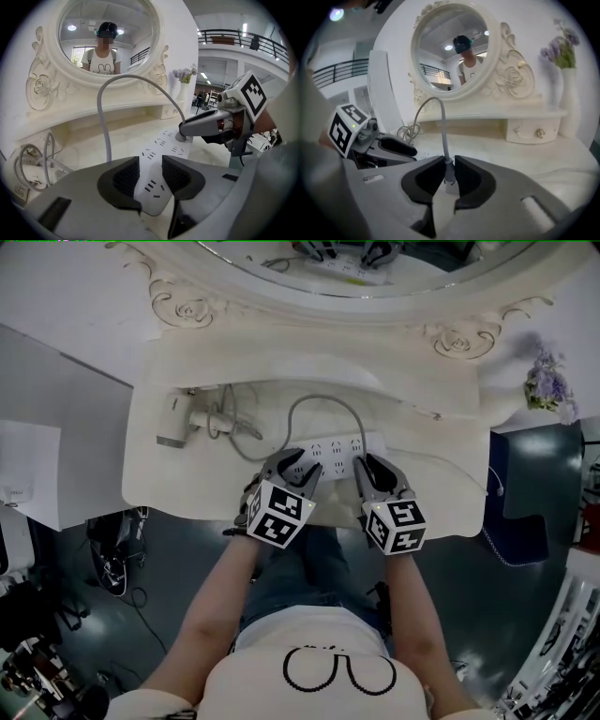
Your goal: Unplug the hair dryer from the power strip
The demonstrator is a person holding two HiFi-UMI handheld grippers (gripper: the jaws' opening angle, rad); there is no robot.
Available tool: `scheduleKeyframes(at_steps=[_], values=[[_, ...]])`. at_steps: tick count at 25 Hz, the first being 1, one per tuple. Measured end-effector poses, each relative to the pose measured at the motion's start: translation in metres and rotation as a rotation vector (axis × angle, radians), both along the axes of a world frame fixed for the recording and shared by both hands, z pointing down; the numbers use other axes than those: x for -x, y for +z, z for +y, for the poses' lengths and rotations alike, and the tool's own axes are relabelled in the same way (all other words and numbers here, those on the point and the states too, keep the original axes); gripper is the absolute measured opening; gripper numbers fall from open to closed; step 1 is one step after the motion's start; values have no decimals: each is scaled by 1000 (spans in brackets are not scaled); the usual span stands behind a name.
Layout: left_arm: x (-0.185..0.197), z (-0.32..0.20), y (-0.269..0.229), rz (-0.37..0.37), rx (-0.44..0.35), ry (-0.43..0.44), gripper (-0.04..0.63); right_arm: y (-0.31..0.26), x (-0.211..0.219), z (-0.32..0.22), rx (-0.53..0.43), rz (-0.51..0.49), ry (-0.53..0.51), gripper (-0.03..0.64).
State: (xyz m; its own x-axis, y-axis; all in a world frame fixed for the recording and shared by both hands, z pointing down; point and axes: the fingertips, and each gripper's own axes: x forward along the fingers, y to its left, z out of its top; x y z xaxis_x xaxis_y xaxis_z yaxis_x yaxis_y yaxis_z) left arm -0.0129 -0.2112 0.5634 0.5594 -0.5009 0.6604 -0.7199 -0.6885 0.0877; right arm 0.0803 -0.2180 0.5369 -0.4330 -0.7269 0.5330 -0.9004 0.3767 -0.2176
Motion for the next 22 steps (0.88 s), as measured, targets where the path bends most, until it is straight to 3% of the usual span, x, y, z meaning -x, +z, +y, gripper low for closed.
scheduleKeyframes(at_steps=[4, 12, 19, 22], values=[[0, -1, 1, -31, -4, 32, 152, 1, 5, 4, -12, 101, -79, 60], [-21, -17, -2, -65, -82, 71, 163, 3, 8, 6, -8, 114, -92, 63], [-22, -17, 1, -57, -50, 93, 156, 0, 11, 6, -10, 211, -147, 57], [-22, -17, 1, -61, -58, 98, 152, 1, 9, 3, 37, 127, -116, 55]])
